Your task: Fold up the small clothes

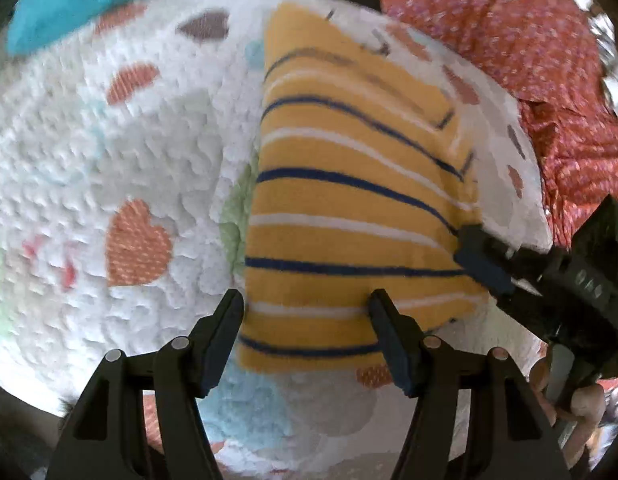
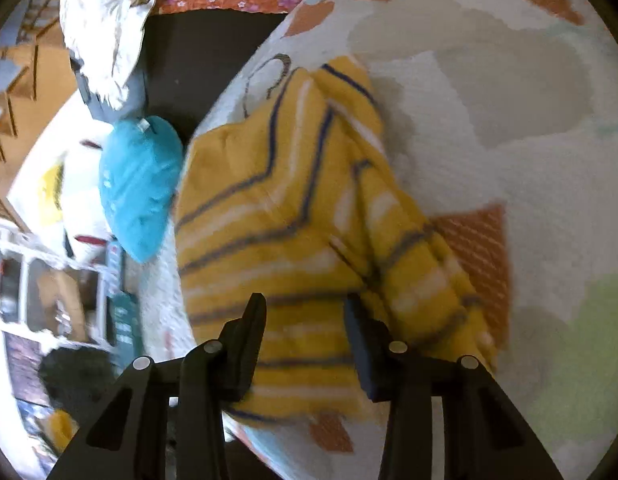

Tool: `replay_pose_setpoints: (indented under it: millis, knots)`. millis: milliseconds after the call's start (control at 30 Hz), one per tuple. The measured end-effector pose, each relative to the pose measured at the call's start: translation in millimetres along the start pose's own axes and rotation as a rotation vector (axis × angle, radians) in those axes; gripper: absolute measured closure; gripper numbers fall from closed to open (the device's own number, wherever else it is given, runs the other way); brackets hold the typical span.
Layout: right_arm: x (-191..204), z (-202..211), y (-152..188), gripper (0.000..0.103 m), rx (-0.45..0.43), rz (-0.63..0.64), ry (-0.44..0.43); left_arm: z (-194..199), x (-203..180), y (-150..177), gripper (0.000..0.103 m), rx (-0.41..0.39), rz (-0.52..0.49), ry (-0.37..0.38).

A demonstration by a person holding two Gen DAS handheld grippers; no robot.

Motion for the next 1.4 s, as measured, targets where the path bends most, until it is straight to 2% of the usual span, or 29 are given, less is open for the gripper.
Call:
replay_pose_setpoints:
  millis: [67,133,233,267,300,367,433,533,567,633,733,800,833,867,933,1000,1133,1200,1300,1400]
  knots:
    - [-4,13,9,0.056,-0.015,0.028,0.026,23,-5,3,0.039,-0.059,-0.030,-0.043]
    - [-10,32,20,0.053,-0.048,0.065,0.069,51,-9,7,0.039,-0.140,-0.066,-0.124]
    - [-14,63,33,0.050,-0.128,0.134,0.133,105,-12,8,0.037,-0.305,-0.122,-0.338]
    - [-13,73,37,0.048,-0.158,0.162,0.157,123,-15,9,0.029,-0.365,-0.131,-0.396]
    - [-13,84,42,0.047,-0.189,0.191,0.181,148,-17,13,0.016,-0.442,-0.132,-0.453]
    - [-8,102,53,0.043,-0.244,0.245,0.207,184,-22,19,0.002,-0.554,-0.122,-0.530]
    - [-2,119,68,0.038,-0.294,0.292,0.223,225,-23,30,0.000,-0.659,-0.099,-0.587]
    - [12,140,86,0.031,-0.377,0.361,0.248,262,-27,40,0.000,-0.748,-0.057,-0.620]
    - [18,148,93,0.027,-0.414,0.399,0.262,269,-27,42,0.000,-0.742,-0.041,-0.629]
    - [32,161,103,0.022,-0.488,0.457,0.279,267,-29,45,0.000,-0.687,-0.033,-0.597]
    - [47,192,121,0.000,-0.651,0.516,0.303,256,-31,54,0.000,-0.617,-0.023,-0.537]
    - [48,209,132,0.000,-0.775,0.551,0.322,248,-31,66,0.000,-0.575,-0.004,-0.502]
    - [47,210,133,0.000,-0.797,0.561,0.350,243,-31,72,0.000,-0.552,0.006,-0.483]
    - [43,210,134,0.000,-0.801,0.570,0.392,239,-31,78,0.000,-0.529,0.017,-0.463]
    - [34,203,135,0.000,-0.736,0.575,0.464,229,-31,87,0.000,-0.490,0.033,-0.430]
    - [28,202,134,0.000,-0.705,0.547,0.464,220,-33,94,0.000,-0.469,0.033,-0.432]
    - [28,212,134,0.000,-0.752,0.497,0.423,204,-34,102,0.000,-0.421,0.033,-0.428]
    - [28,210,132,0.000,-0.734,0.483,0.440,190,-33,108,0.000,-0.376,0.040,-0.425]
    - [24,201,133,0.000,-0.682,0.494,0.465,176,-32,116,0.000,-0.325,0.048,-0.421]
    - [25,200,142,0.000,-0.684,0.527,0.465,163,-37,121,0.000,-0.289,0.042,-0.397]
Point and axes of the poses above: each gripper's, at about its wrist camera, not at the fingertips, and z roughly against the way its jaws point, x to its left, y to its underside, the point moved 10 cm from there along -z, roughly the way its jaws point, and after that the axes turned 12 degrees about -z, right-handed, at the moved point
